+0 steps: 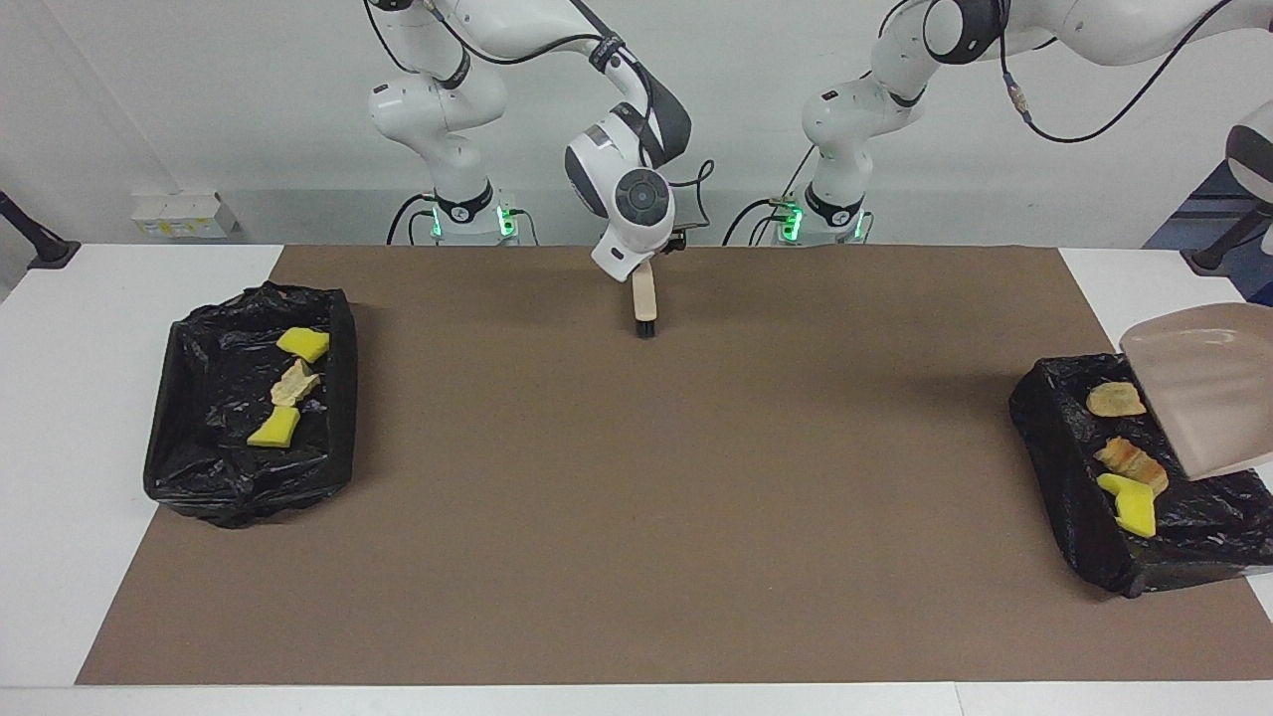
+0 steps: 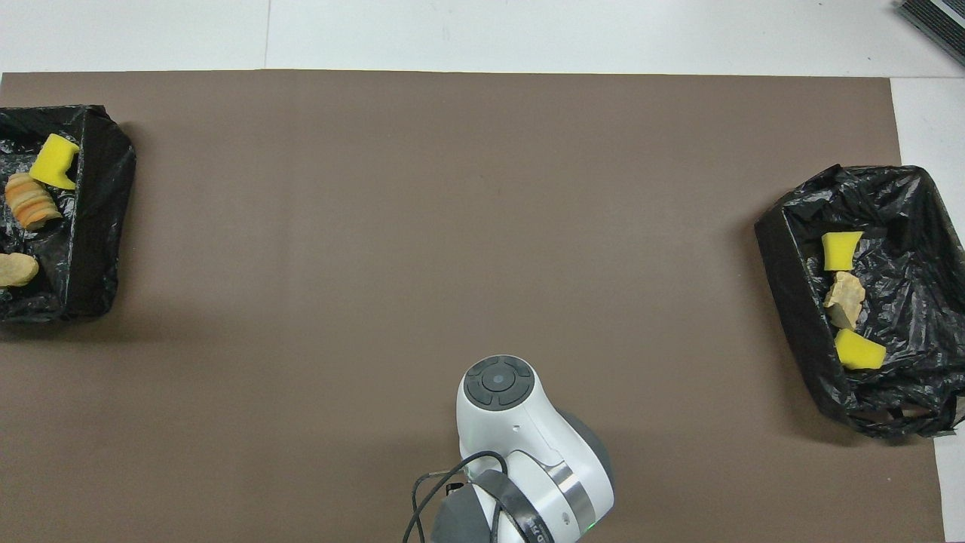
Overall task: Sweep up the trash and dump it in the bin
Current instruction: 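Carry the empty dustpan back over the mat with the left gripper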
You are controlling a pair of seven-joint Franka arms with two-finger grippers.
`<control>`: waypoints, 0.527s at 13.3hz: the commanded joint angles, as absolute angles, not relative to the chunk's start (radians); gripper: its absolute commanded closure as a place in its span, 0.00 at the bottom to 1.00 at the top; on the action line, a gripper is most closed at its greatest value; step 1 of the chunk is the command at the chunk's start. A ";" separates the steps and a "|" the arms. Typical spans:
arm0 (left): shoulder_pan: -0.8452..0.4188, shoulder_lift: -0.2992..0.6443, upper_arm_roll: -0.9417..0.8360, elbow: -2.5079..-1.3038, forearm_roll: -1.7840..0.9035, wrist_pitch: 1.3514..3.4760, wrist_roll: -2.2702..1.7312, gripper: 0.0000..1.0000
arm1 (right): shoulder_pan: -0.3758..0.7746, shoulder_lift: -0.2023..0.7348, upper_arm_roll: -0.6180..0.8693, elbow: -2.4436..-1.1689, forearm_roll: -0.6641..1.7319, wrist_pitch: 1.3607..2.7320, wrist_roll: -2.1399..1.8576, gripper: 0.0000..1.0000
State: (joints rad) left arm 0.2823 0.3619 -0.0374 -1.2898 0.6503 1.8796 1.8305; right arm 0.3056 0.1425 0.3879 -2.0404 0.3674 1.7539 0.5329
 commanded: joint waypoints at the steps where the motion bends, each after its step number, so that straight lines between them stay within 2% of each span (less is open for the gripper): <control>1: 0.232 0.258 -0.028 -1.500 0.532 1.887 1.783 1.00 | 0.186 0.146 0.388 -1.950 0.364 1.662 0.436 0.00; 4: 0.141 0.193 -0.028 -1.679 0.451 1.916 1.624 1.00 | 0.054 0.135 0.388 -1.878 0.263 1.600 0.298 0.00; 7: 0.023 0.163 -0.028 -1.807 0.387 1.910 1.194 1.00 | -0.070 0.141 0.388 -1.824 0.180 1.615 0.138 0.00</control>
